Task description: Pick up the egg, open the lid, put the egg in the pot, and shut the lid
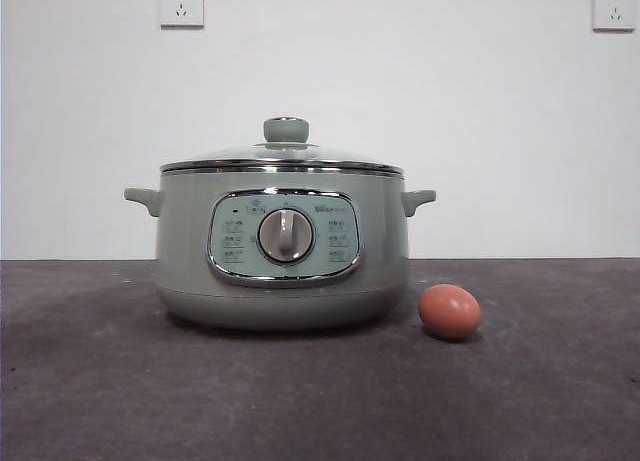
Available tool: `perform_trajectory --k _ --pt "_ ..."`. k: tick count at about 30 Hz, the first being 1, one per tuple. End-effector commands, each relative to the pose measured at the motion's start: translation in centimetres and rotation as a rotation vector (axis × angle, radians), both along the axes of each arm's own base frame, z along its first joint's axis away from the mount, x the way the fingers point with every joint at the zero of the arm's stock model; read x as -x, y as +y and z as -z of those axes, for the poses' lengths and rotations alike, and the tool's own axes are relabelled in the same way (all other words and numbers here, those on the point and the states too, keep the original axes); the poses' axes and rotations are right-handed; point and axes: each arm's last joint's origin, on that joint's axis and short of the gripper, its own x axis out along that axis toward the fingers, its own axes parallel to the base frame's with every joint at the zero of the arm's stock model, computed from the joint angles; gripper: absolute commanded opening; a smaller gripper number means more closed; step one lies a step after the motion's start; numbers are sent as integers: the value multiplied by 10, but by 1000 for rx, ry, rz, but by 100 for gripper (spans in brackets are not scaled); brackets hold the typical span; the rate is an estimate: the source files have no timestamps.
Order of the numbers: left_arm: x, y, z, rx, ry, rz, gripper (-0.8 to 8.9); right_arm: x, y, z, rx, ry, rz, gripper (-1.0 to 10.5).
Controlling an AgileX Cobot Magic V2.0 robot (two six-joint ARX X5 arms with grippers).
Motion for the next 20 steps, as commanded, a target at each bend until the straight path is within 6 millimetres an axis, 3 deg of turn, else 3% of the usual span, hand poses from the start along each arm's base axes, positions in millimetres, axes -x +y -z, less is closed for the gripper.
perform_trajectory --k 1,8,18,20 --pt "4 -1 -15 -54 -1 46 -7 0 1 -16 39 28 -55 -11" --pt "12 -3 -40 -89 -7 85 -7 4 2 -43 94 106 -125 -11" --pt "15 -5 -41 -67 0 133 3 8 2 -51 112 108 -134 2" --pt "15 -6 -42 -61 -1 146 83 8 2 -51 112 107 -135 29"
